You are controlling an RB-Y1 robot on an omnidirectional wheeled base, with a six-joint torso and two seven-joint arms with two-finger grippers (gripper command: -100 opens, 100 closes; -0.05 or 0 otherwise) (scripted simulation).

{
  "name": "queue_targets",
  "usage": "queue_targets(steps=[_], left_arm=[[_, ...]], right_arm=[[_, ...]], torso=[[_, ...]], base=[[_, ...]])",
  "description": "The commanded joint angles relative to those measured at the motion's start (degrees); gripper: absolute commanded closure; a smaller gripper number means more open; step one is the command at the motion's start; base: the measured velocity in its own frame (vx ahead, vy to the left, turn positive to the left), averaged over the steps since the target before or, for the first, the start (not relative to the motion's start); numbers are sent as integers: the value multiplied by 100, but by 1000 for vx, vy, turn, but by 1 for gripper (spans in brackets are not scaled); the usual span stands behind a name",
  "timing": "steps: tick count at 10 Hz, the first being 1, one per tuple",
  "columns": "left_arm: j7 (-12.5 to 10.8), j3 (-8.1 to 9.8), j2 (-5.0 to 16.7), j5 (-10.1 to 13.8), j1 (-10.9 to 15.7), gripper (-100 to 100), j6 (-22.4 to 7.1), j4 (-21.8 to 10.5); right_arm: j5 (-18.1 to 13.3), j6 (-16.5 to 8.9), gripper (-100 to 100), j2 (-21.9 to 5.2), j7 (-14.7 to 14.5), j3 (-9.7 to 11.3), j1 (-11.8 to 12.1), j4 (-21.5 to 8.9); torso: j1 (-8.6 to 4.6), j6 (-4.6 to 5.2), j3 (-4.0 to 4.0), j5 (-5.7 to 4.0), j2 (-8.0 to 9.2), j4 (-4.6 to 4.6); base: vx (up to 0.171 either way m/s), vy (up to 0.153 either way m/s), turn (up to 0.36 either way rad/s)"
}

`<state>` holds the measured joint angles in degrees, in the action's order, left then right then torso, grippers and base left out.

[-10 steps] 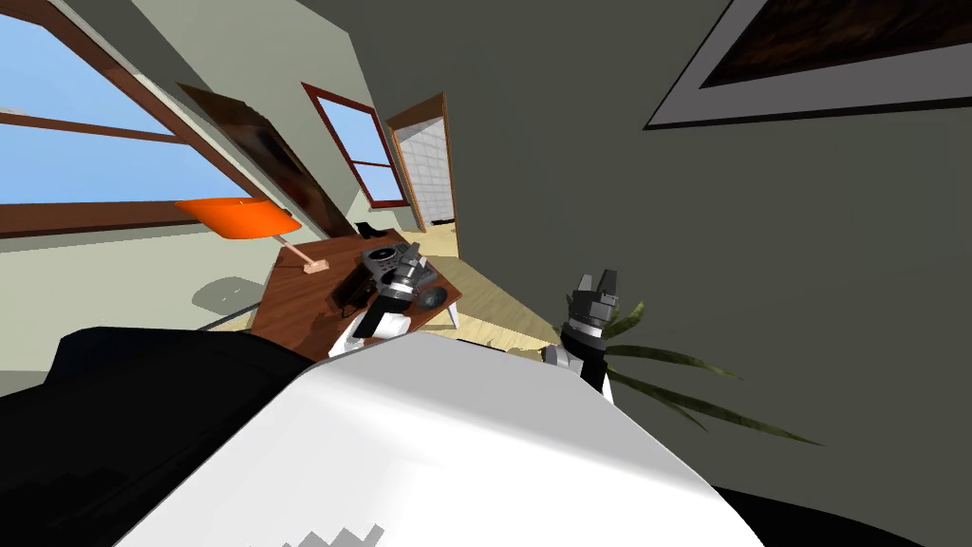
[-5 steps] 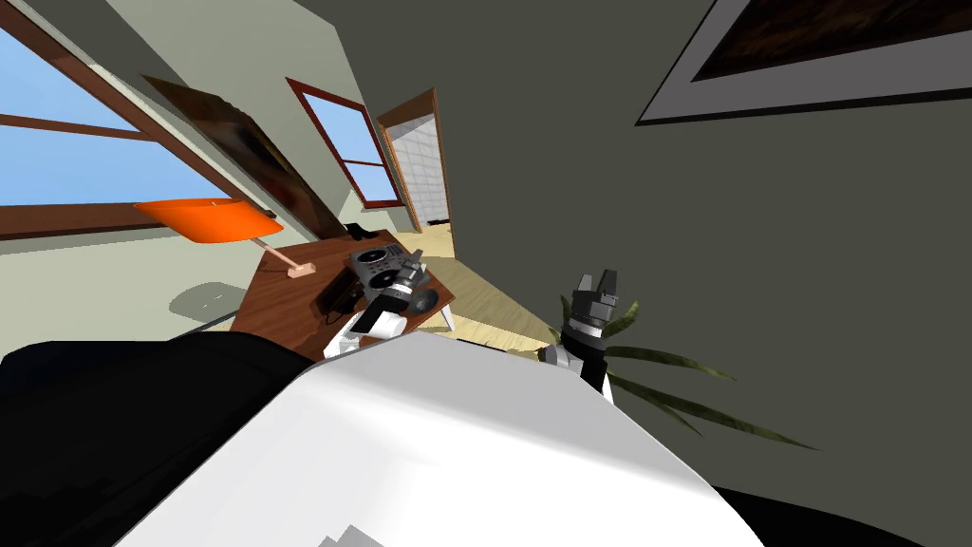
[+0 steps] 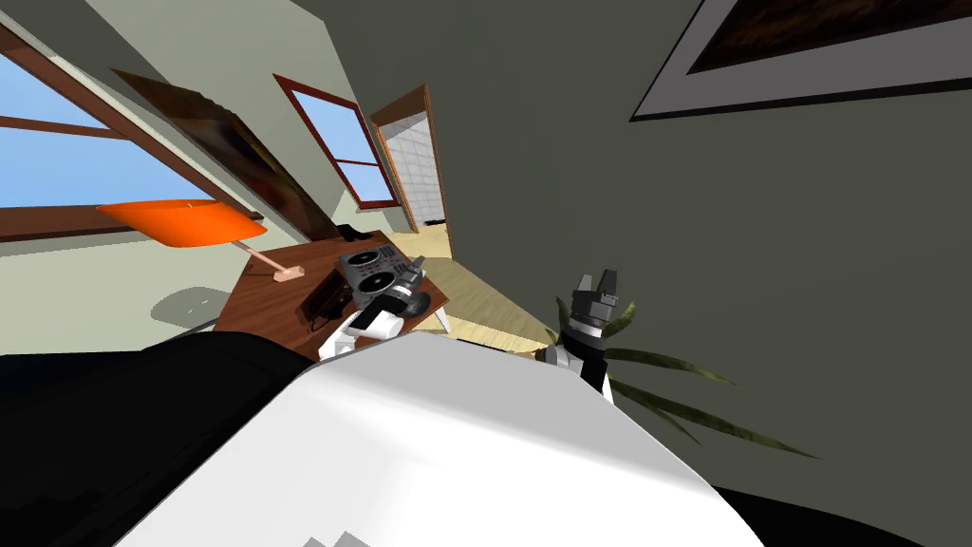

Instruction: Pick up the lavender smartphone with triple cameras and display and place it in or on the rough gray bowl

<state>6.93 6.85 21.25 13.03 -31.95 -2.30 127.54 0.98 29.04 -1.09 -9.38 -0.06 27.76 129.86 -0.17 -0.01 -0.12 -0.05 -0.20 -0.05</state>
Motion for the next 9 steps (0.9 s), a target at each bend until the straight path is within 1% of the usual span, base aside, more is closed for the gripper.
queue_targets(steps=[1,2,3,4,5,6,7,8,9], left_arm=[[50,53,192,166,-46,-100,-286,-116],[116,81,335,293,-74,-100,-452,-198],[116,81,335,293,-74,-100,-571,-198],[187,107,485,419,-105,-100,-743,-287],[187,107,485,419,-105,-100,-844,-287],[261,131,642,546,-139,-100,-1094,-382],[261,131,642,546,-139,-100,-1120,-382],[339,154,806,671,-175,-100,-1298,-483],[339,154,806,671,-175,-100,-1397,-483]], right_arm=[[0,0,0,0,0,0,0,0],[0,0,0,0,0,0,0,0],[0,0,0,0,0,0,0,0],[0,0,0,0,0,0,0,0],[0,0,0,0,0,0,0,0],[0,0,0,0,0,0,0,0],[0,0,0,0,0,0,0,0],[0,0,0,0,0,0,0,0],[0,0,0,0,0,0,0,0]], torso=[[0,0,0,0,0,0],[-2,0,0,0,-1,0],[-7,1,-6,-1,-12,-2],[-4,0,-4,-1,-6,-2],[1,0,-1,0,-2,0],[6,0,2,2,3,1],[10,-1,3,2,5,1],[10,0,4,3,6,1],[11,0,2,2,2,1]], base=[[61,-53,-29],[98,-73,-51],[71,-56,-13],[55,-41,-17],[43,-26,-14],[47,-22,-25],[42,-20,-7],[58,-21,-19],[56,-21,-5]])
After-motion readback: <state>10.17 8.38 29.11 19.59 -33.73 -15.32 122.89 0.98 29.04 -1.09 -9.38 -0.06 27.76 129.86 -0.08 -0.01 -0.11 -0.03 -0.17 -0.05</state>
